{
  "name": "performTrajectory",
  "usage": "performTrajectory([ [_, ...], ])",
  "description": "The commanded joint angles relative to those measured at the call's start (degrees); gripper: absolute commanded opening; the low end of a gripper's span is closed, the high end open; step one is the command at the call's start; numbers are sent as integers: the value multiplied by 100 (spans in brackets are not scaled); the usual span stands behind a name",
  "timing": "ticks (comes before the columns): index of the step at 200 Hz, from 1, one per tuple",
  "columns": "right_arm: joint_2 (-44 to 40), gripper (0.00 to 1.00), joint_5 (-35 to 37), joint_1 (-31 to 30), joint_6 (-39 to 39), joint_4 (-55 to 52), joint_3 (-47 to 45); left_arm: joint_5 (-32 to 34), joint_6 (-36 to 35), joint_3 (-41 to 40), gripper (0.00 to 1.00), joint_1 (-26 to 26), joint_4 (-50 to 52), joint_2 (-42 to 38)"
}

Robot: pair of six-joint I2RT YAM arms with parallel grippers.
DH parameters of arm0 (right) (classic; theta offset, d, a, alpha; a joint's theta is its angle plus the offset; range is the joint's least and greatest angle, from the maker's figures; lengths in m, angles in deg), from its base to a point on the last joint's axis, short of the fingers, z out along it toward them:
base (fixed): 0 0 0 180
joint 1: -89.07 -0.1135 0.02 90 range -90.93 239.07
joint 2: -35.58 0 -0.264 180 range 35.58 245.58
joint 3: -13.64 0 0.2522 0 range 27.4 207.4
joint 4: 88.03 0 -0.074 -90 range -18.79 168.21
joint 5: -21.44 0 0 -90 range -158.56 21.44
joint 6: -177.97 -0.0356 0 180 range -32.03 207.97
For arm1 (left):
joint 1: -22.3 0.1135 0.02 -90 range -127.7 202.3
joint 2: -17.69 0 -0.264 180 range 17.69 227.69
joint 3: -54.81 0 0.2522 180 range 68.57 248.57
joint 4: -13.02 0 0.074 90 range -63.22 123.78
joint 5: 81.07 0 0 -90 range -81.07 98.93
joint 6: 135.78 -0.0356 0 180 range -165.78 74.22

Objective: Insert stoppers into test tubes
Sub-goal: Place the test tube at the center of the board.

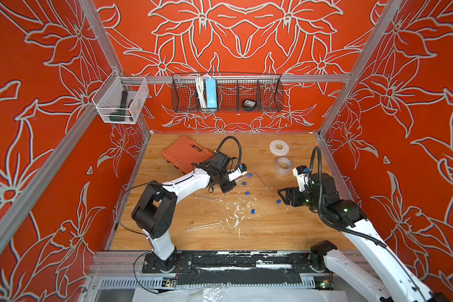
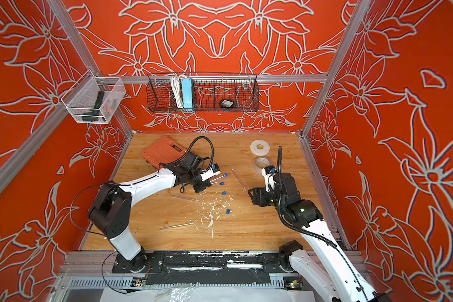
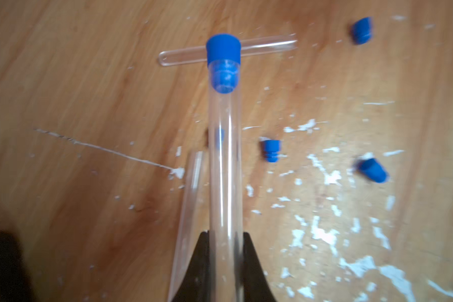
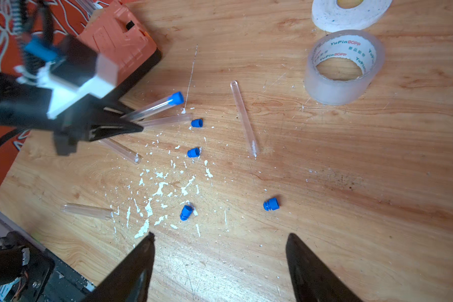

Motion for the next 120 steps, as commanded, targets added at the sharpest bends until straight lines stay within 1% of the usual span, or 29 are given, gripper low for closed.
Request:
performTrajectory([
  [1,-193,79,-234,33,27,216,-130,666,-276,567,0,172,249,481],
  [31,-388,79,-245,33,56,260,-198,778,-507,1167,0,292,211,1175],
  [49,-418,79,-313,33,86,251,-172,654,-742,1332,0,345,160,1432],
  [68,-426,79,-369,33,128,210,-154,537,-793,1625,0,424,323,1710],
  [88,-451,78,-372,33,139,220,-161,439,-854,1856,0,494,567,1952],
  [120,-477,78,-395,33,122,260,-199,413,-900,1942,5,553,782,2129],
])
